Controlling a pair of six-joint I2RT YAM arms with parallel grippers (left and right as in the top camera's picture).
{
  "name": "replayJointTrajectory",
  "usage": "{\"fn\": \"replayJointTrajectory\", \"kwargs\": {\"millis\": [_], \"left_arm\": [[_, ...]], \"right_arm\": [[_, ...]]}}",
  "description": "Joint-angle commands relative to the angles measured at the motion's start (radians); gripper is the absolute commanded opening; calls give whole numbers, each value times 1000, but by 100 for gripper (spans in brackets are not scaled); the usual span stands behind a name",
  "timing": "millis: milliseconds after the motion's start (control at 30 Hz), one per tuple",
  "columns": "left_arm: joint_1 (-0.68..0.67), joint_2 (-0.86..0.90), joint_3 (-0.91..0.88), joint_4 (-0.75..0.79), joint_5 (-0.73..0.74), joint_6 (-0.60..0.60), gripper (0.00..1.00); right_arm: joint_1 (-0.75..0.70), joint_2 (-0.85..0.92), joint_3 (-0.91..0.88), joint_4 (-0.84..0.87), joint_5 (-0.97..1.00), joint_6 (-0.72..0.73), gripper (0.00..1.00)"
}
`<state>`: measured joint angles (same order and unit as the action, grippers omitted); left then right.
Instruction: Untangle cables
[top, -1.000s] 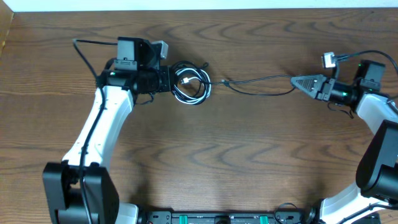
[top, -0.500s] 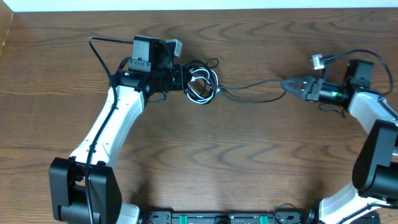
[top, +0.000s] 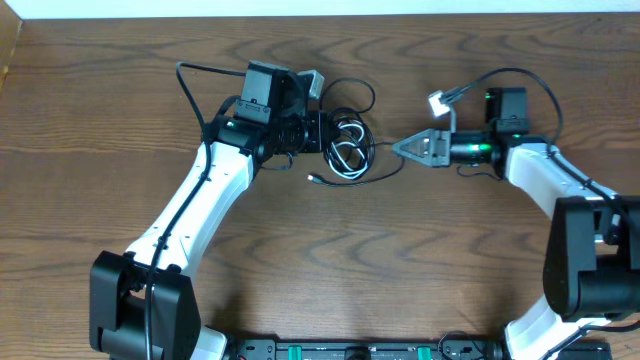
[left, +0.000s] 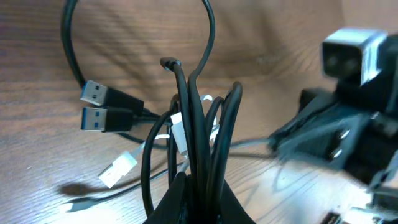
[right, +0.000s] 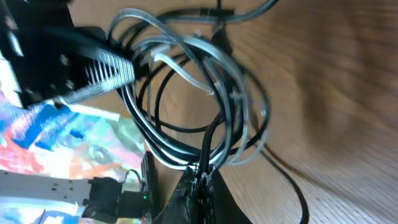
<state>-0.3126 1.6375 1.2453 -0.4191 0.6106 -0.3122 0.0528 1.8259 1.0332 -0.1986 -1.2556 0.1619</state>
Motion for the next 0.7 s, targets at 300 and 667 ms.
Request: {"fn": "replayJointTrajectory", "kwargs": {"millis": [300, 667], "left_arm": [[-14, 3, 0, 43, 89, -80, 7], [-14, 3, 0, 39, 149, -45, 8]], "right_arm": [[120, -1, 12, 139, 19, 128, 5], [119, -1, 12, 216, 18, 186, 26]]}}
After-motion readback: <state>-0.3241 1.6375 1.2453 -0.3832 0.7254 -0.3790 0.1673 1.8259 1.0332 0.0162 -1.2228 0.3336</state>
